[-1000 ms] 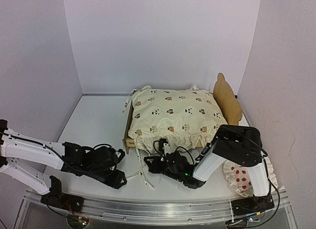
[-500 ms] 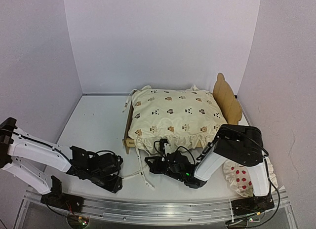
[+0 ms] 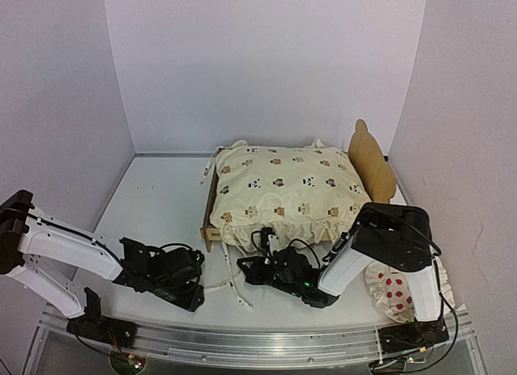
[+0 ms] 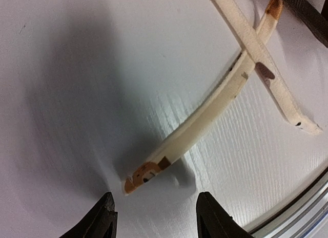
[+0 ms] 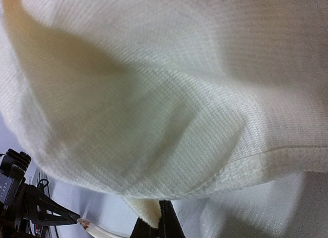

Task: Set up the pet bed

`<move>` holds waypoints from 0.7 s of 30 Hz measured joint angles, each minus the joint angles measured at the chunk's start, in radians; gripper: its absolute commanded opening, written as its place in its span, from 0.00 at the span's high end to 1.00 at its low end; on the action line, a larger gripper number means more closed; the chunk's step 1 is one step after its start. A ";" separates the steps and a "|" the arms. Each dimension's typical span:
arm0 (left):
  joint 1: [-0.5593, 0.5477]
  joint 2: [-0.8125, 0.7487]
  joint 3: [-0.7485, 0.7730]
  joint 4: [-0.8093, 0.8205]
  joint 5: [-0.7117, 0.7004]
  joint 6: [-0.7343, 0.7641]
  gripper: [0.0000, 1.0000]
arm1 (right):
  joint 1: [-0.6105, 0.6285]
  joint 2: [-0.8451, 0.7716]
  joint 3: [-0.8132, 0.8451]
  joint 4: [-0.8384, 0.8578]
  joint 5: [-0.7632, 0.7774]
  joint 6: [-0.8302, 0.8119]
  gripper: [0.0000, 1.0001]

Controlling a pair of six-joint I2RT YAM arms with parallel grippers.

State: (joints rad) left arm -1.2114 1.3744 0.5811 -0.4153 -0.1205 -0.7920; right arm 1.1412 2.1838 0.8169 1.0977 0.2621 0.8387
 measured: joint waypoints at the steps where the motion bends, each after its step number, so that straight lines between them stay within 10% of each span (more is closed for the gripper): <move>1: 0.000 0.016 0.011 0.005 -0.011 0.004 0.46 | 0.000 0.000 0.000 0.000 0.000 0.000 1.00; 6: 0.008 0.071 0.042 0.035 -0.052 0.018 0.62 | 0.000 -0.002 -0.002 0.000 -0.004 0.000 1.00; 11: 0.014 0.092 0.049 0.053 -0.071 0.036 0.98 | -0.002 -0.005 -0.008 0.000 -0.010 0.000 1.00; 21: 0.018 0.078 0.052 0.056 -0.019 0.059 1.00 | -0.002 -0.017 -0.008 -0.031 -0.035 -0.006 1.00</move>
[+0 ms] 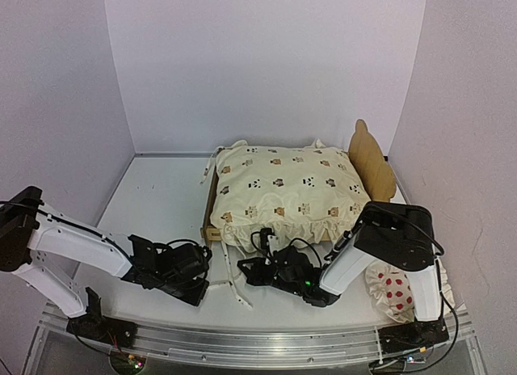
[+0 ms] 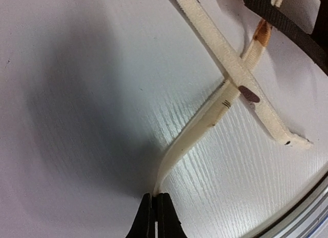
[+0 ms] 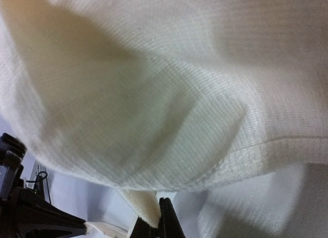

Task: Set up the pet bed

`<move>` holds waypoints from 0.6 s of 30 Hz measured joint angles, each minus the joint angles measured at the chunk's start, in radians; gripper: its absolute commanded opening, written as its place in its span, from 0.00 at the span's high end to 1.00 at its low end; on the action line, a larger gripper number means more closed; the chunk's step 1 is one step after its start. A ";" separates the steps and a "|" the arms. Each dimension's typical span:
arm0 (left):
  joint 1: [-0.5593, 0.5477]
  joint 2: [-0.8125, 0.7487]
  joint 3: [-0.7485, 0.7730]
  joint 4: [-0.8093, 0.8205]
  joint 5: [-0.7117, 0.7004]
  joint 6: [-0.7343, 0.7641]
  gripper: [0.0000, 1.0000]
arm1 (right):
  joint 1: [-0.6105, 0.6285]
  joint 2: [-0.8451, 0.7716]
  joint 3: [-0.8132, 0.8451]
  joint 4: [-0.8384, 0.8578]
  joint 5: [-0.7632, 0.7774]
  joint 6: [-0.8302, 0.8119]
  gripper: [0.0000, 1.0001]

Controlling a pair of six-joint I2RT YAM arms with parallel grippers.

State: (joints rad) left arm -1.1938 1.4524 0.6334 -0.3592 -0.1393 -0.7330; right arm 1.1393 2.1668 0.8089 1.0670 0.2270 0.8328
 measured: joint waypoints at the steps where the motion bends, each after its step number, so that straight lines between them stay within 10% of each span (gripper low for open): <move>1: 0.000 -0.012 0.000 -0.006 0.008 0.001 1.00 | 0.000 -0.003 0.000 -0.008 -0.003 -0.003 1.00; 18: 0.000 -0.114 0.036 0.032 0.011 0.062 1.00 | 0.000 -0.072 0.000 -0.206 -0.075 -0.084 1.00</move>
State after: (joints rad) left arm -1.1942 1.3388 0.6697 -0.3268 -0.1281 -0.6707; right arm 1.1393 2.0949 0.8093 0.8610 0.1519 0.7487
